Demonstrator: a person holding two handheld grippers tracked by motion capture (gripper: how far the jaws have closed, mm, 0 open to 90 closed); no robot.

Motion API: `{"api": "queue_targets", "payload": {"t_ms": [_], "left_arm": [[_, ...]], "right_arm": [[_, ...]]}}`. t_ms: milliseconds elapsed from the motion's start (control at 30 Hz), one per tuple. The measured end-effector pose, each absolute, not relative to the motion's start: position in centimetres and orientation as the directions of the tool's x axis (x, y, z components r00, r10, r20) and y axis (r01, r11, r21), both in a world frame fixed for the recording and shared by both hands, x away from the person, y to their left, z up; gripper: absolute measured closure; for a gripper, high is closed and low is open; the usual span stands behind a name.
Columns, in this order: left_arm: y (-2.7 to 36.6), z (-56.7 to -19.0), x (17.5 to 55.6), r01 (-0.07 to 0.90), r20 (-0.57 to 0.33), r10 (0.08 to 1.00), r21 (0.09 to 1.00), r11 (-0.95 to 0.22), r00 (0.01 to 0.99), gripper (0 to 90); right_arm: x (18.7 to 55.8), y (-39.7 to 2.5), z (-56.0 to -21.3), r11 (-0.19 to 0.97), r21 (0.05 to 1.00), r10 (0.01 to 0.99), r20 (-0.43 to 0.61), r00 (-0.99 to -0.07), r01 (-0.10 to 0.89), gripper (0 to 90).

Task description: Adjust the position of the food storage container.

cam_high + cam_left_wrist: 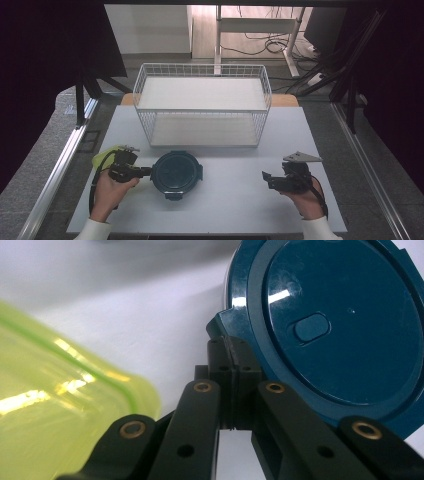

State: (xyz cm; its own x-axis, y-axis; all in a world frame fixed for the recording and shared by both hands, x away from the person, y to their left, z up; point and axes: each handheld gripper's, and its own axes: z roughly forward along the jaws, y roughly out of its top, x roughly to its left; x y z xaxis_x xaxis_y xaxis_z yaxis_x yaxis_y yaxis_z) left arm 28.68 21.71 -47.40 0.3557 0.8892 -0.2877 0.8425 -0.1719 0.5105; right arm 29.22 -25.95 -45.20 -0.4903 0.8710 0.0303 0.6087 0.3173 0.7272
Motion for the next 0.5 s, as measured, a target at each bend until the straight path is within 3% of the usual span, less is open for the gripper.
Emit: {"api": "queue_targets", "payload": {"t_ms": [500], "left_arm": [[19.5, -47.6, 29.3, 0.827, -0.312, 0.86, 0.527, -0.197, 0.404, 90.0]], "right_arm": [[29.3, -25.9, -45.3, 0.311, 0.722, 0.873, 0.04, -0.486, 0.618, 18.9]]}}
